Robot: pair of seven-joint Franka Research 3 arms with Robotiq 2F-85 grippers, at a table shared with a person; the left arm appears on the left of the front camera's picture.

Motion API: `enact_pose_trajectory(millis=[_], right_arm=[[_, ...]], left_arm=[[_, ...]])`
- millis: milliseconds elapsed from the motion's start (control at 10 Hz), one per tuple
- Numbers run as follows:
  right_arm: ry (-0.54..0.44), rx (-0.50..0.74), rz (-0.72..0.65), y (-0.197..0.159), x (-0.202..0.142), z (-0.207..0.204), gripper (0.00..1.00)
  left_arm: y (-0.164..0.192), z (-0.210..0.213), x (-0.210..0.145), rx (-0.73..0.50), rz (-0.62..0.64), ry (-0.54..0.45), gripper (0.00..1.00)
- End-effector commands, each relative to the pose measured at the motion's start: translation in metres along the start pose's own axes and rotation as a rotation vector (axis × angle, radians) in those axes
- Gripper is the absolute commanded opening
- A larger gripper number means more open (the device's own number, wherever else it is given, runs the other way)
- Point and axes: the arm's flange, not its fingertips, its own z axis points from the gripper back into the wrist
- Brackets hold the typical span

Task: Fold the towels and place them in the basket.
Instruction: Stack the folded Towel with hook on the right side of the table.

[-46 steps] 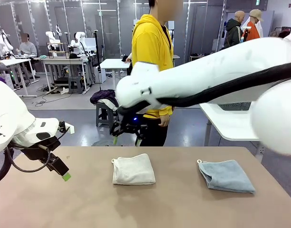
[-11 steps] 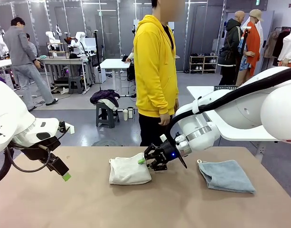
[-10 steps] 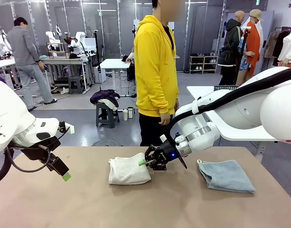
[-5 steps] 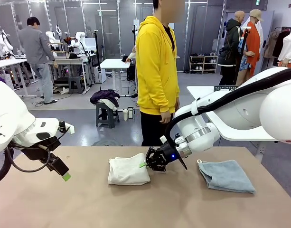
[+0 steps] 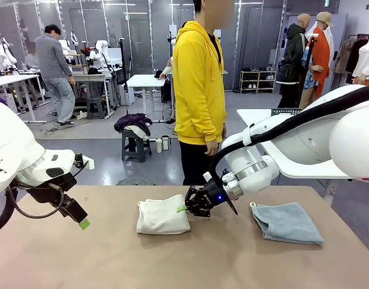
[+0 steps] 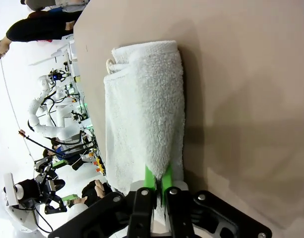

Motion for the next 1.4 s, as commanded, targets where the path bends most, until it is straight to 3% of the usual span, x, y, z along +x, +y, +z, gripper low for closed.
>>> enact_pose_trajectory(millis=[0, 600, 900, 1300], right_arm=[[-0.007, -0.027, 0.104, 0.027, -0.004, 0.013, 0.06], [-0.043, -0.192, 0.286, 0.092, -0.04, 0.093, 0.06], [-0.047, -0.208, 0.322, 0.097, -0.045, 0.16, 0.06], [0.02, -0.182, 0.382, 0.087, -0.037, 0.254, 0.06]], left_arm=[[0.0, 0.0, 0.002, 0.012, 0.008, 0.01, 1.0], [0.0, 0.0, 0.002, 0.012, 0.008, 0.01, 1.0], [0.0, 0.0, 0.002, 0.012, 0.008, 0.01, 1.0], [0.0, 0.0, 0.002, 0.012, 0.008, 0.01, 1.0]])
